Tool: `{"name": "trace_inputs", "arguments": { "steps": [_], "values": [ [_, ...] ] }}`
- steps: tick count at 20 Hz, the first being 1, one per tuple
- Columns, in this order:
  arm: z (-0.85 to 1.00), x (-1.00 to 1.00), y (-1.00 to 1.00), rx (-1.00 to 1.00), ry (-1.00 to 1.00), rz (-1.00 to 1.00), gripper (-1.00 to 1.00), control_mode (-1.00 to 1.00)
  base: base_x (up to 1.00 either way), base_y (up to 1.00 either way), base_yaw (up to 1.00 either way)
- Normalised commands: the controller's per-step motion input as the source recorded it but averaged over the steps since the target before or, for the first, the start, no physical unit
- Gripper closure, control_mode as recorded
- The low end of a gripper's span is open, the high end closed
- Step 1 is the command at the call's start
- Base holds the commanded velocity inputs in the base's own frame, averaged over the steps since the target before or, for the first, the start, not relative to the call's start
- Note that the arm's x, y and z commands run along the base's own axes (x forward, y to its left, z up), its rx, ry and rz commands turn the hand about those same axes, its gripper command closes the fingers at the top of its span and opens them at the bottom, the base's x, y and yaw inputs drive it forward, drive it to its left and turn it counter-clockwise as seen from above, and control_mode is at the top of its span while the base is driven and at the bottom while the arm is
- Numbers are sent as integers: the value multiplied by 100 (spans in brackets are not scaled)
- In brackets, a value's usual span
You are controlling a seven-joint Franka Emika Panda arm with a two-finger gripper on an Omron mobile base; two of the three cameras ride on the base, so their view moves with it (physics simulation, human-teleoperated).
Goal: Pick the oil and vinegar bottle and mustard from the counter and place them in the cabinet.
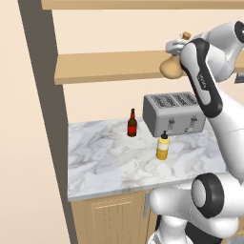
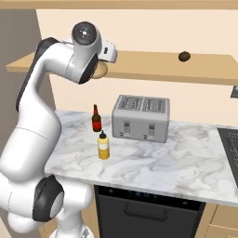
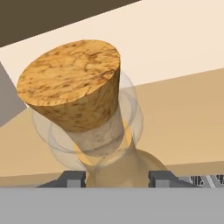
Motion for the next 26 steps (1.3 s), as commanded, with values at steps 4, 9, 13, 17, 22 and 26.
{"name": "trace_inputs", "arguments": {
  "steps": [4,9,13,17,22,26],
  "values": [
    [0,20,0,0,-3,0,100,-100,0,0,0],
    [0,32,0,0,-1,0,100,-100,0,0,0],
    [0,34,0,0,0,0,100,-100,0,0,0],
    [0,33,0,0,0,0,100,-100,0,0,0],
    [0,27,0,0,0,0,100,-100,0,0,0],
    [0,15,0,0,-2,0,100,-100,0,0,0]
  ]
}}
